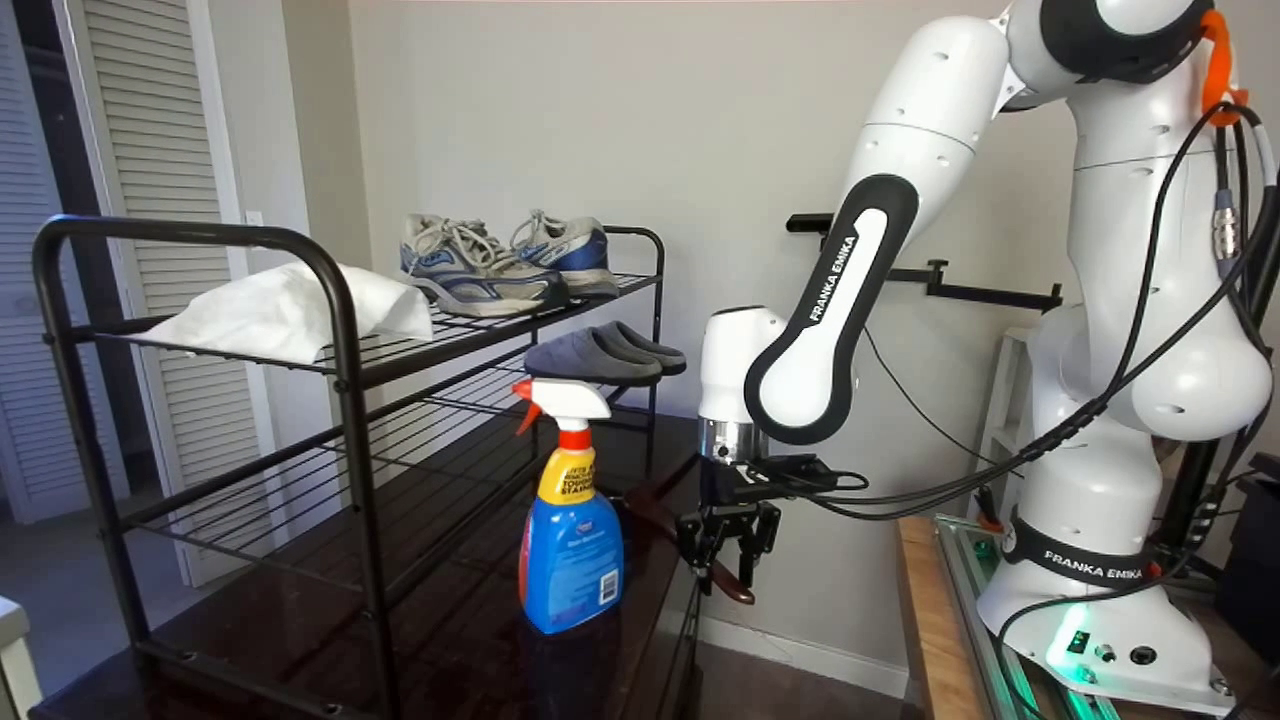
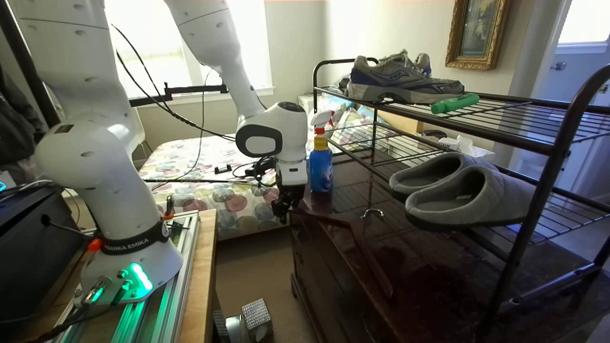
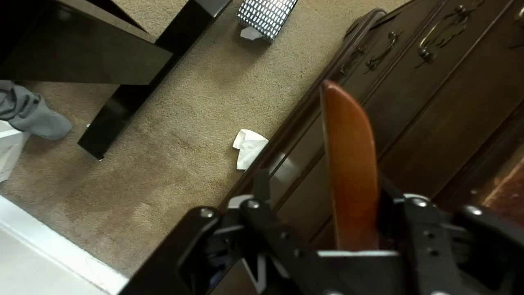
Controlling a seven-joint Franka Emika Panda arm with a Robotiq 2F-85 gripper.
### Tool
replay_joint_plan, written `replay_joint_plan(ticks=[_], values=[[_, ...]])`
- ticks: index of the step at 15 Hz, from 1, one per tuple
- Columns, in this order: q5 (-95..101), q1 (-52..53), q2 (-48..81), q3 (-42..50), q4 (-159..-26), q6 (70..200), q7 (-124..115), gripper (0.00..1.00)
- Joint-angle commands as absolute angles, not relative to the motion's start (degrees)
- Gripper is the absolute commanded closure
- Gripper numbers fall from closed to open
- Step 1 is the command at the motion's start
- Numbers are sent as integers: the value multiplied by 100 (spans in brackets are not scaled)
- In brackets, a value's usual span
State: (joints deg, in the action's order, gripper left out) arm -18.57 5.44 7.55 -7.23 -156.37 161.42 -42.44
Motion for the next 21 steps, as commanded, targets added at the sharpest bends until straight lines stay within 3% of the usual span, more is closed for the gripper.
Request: replay_joint_plan(ticks=[1, 4, 6, 18, 19, 21], values=[[-1875, 675, 942, -636, -15524, 16307, -4411, 68], [-1800, 708, 979, -599, -15519, 16350, -4475, 91], [-1775, 732, 985, -572, -15522, 16369, -4496, 99], [-528, 1081, 786, 8, -15535, 16489, -5428, 98], [-520, 1078, 800, -19, -15495, 16440, -5433, 65], [-556, 1070, 789, -67, -15445, 16324, -5403, 58]])
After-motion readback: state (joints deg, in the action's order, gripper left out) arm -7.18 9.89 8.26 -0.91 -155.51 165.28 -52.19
